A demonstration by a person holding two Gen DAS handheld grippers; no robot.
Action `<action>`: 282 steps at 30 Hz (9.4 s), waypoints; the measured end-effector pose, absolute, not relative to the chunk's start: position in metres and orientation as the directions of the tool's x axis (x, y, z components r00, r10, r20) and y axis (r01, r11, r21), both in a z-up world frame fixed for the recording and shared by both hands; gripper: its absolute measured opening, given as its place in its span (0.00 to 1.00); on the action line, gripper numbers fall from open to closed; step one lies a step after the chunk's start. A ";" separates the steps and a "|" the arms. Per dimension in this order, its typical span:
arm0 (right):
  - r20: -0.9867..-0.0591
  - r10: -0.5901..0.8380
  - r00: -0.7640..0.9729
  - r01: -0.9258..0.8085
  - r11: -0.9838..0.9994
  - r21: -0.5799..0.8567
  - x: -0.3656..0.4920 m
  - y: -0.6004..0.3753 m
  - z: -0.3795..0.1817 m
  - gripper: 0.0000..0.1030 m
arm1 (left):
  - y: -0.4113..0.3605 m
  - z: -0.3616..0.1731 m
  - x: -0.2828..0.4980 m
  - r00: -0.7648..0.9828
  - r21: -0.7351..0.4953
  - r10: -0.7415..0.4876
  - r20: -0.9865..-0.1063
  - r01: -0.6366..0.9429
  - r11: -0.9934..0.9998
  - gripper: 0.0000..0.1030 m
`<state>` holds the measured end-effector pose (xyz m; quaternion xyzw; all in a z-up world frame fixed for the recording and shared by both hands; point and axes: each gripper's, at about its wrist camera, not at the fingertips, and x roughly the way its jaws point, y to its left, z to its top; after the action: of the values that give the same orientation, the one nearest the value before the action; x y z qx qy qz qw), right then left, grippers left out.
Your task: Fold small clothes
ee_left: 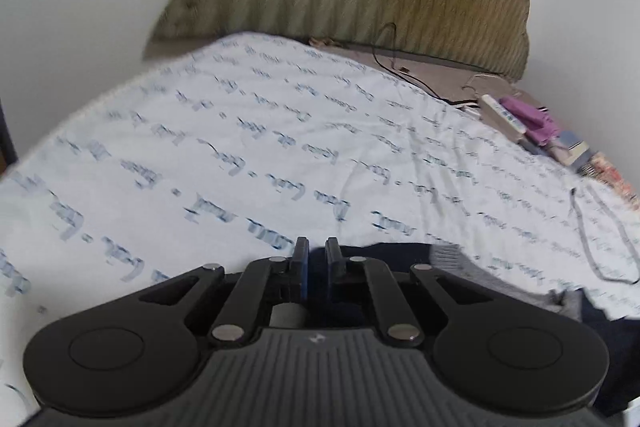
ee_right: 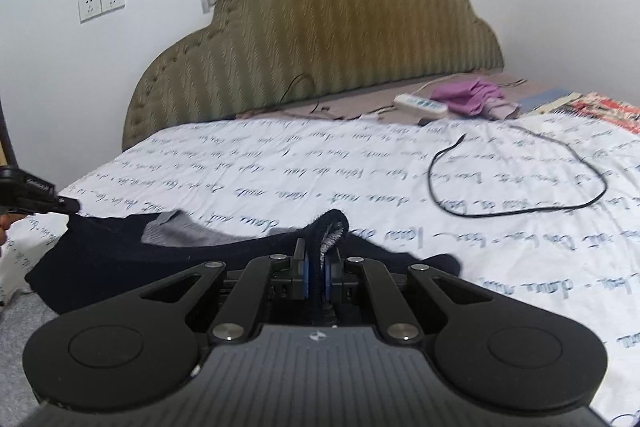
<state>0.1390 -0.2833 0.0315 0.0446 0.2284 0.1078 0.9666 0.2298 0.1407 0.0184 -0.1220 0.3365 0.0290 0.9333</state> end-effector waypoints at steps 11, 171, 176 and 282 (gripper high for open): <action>-0.458 0.134 0.879 -0.103 0.990 0.094 0.146 -0.296 0.027 0.09 | 0.130 0.013 0.226 0.750 -0.124 -0.044 -0.660 -0.051 0.991 0.09; -0.471 0.695 0.542 -0.523 0.719 0.458 -0.108 -0.242 0.039 0.21 | 0.044 0.039 -0.093 0.627 -0.199 -0.440 -0.643 0.418 0.886 0.13; -0.468 0.664 0.583 -0.491 0.747 0.448 -0.087 -0.245 0.042 0.21 | 0.036 0.044 -0.070 0.644 -0.173 -0.417 -0.642 0.408 0.896 0.13; -0.524 0.432 0.734 -0.112 0.839 0.533 0.141 -0.287 -0.001 0.17 | -0.010 0.019 0.196 0.569 -0.003 -0.164 -0.806 0.272 0.962 0.13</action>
<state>0.1408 -0.2874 -0.0005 0.2405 0.3317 0.1512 0.8996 0.1961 -0.0101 0.0189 0.0607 0.4474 -0.1233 0.8837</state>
